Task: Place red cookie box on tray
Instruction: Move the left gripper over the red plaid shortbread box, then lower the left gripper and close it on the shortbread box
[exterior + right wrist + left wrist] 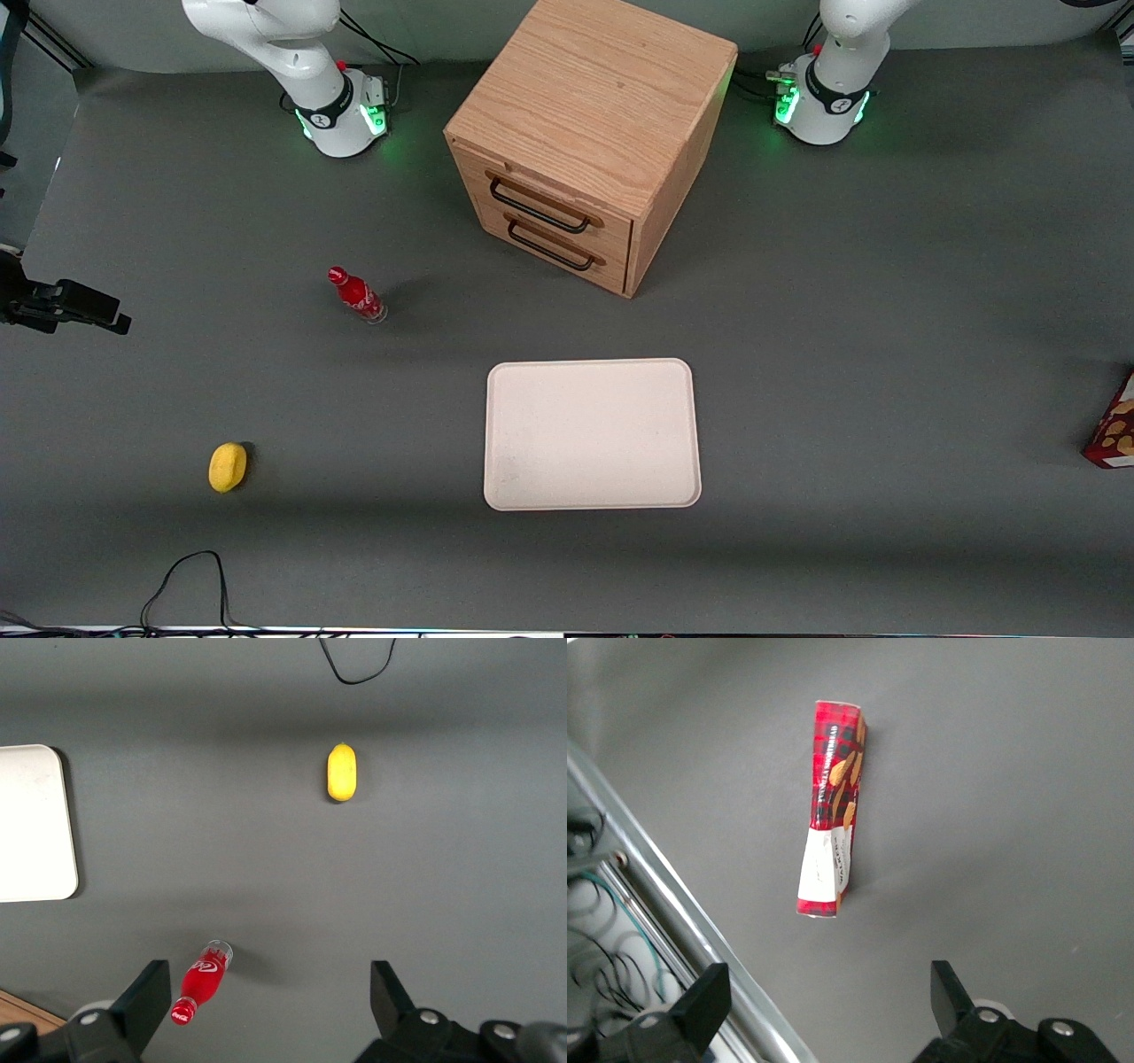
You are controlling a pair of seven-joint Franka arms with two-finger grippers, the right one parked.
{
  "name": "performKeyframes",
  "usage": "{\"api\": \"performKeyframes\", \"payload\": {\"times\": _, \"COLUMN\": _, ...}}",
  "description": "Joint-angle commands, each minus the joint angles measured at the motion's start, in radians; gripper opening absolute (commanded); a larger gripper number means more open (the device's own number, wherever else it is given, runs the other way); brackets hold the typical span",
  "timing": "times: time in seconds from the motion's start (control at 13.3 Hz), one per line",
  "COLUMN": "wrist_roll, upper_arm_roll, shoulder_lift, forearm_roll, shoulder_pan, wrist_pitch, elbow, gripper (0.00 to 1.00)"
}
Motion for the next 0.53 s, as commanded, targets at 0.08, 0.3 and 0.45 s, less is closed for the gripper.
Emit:
{"api": "performKeyframes", "payload": {"times": 0.08, "wrist_roll": 0.168, "upper_arm_roll": -0.002, "shoulder_lift": 0.026, "forearm_roll": -0.002, "shoulder_pan": 0.005, "wrist_pitch": -0.01, "elbow": 0.033, "gripper": 1.0}}
{"api": "performKeyframes", "payload": {"times": 0.3, "wrist_roll": 0.178, "upper_arm_roll": 0.001, "shoulder_lift": 0.044, "forearm_roll": 0.017, "shoulder_pan": 0.007, "wrist_pitch": -0.022, "elbow": 0.024, "gripper": 1.0}}
{"api": "performKeyframes", "payload": {"times": 0.45, "wrist_roll": 0.176, "upper_arm_roll": 0.001, "shoulder_lift": 0.084, "forearm_roll": 0.028, "shoulder_pan": 0.007, "wrist_pitch": -0.01, "elbow": 0.024, "gripper": 1.0}}
